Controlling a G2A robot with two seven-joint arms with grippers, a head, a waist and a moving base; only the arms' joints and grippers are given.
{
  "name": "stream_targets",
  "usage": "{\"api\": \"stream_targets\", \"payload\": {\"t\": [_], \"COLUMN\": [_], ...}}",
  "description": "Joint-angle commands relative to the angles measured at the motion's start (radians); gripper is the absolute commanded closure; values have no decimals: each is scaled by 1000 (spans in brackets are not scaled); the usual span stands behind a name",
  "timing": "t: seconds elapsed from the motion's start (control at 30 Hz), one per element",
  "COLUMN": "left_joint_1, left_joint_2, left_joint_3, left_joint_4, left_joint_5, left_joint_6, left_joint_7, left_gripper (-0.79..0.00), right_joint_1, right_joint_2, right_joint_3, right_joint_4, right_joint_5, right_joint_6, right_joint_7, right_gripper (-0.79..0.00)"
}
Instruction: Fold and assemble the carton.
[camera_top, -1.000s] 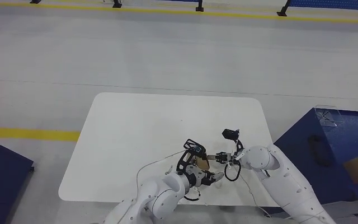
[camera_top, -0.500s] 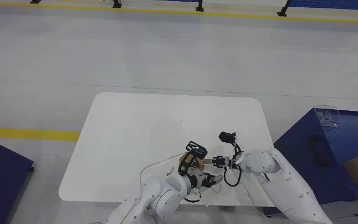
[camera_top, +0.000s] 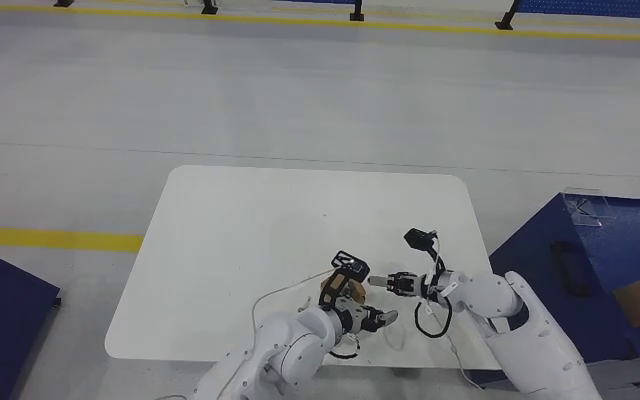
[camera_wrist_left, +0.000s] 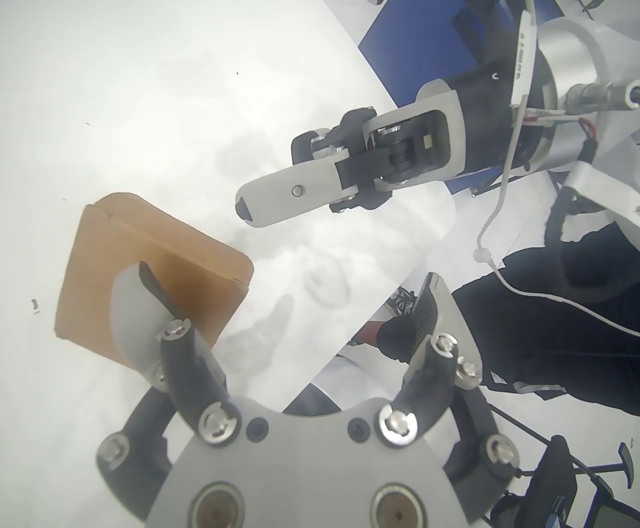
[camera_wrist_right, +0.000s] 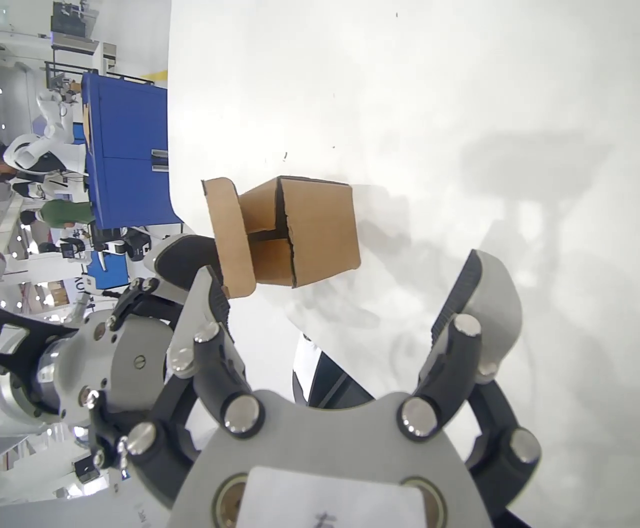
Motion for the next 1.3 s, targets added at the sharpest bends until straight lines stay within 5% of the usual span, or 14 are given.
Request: {"api": "stream_targets", "payload": {"t": [0.0,0.53,1.27], "left_joint_1": [5,16,-1], "left_joint_2": [0,-10,-36], "left_joint_3": [-3,-1,18], "left_joint_4": [-4,14,42], "left_joint_5": [1,2,17], "left_joint_6": [-3,-26,7], "left_joint_7": [1,4,3], "left_gripper": [-785,-785,-785], "right_joint_1": [-2,50,57], "right_joint_2": [-2,-32,-45], "right_joint_3": [-12,-132,-137], "right_joint_4": [-8,45,65], "right_joint_5": [-13,-104,-112], "right_joint_6": [14,88,84], "right_joint_7": [-9,-71,-64], "right_gripper": [-785,-785,-785]}}
